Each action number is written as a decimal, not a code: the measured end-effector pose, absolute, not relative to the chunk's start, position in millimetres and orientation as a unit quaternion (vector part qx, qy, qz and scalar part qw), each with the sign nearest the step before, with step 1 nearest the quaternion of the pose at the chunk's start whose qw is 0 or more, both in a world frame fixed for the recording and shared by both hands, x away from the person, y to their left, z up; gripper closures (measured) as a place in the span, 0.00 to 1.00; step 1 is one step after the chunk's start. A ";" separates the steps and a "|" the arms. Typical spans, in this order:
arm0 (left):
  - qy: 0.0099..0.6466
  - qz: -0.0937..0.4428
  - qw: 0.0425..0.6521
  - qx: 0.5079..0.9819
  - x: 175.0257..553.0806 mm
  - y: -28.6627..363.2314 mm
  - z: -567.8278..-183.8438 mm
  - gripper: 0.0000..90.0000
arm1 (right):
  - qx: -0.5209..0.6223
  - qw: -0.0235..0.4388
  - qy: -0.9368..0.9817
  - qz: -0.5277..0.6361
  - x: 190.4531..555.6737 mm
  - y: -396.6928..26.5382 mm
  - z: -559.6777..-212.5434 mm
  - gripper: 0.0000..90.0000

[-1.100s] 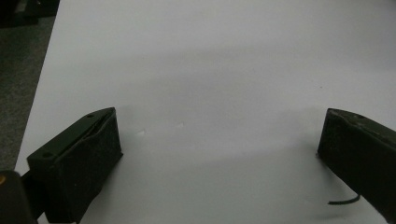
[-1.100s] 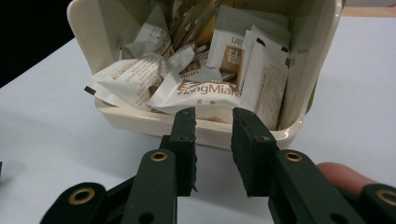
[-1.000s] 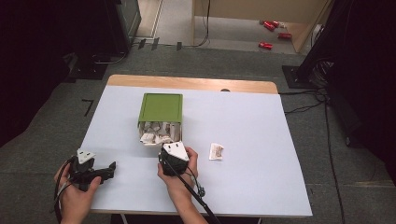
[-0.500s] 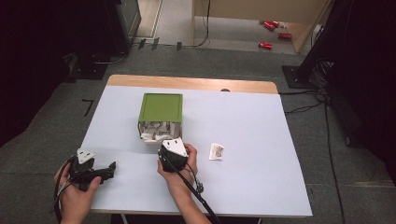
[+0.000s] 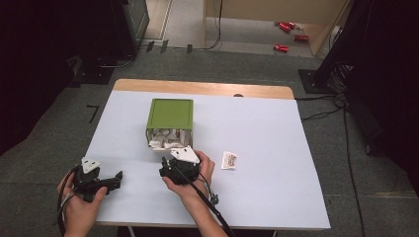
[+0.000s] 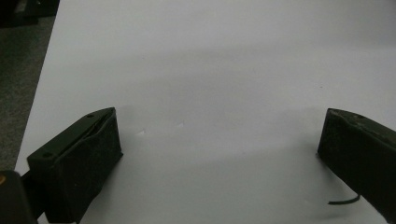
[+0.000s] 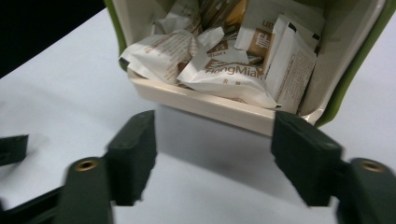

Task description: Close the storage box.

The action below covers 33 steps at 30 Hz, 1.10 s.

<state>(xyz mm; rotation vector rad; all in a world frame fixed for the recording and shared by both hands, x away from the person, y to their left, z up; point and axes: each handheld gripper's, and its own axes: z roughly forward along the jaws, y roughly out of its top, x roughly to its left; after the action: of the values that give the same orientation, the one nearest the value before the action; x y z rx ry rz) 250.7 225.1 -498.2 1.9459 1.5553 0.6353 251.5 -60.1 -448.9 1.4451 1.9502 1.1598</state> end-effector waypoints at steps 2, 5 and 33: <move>0.580 0.237 0.282 0.726 250.7 225.1 -498.3 0.00 | 0.518 0.227 0.711 0.418 247.9 -61.9 -444.4 0.21; 0.580 0.237 0.282 0.726 250.7 225.1 -498.3 0.00 | 0.518 0.249 0.709 0.408 243.6 -65.6 -438.3 0.21; 0.580 0.237 0.282 0.726 250.6 225.1 -498.3 0.00 | 0.535 0.304 0.689 0.383 222.9 -152.8 -407.9 0.20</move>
<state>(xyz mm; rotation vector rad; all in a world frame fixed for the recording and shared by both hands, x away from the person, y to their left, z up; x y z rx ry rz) 250.6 225.1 -498.3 1.9458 1.5550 0.6362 222.9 -152.8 -407.9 1.4162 1.8253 1.0156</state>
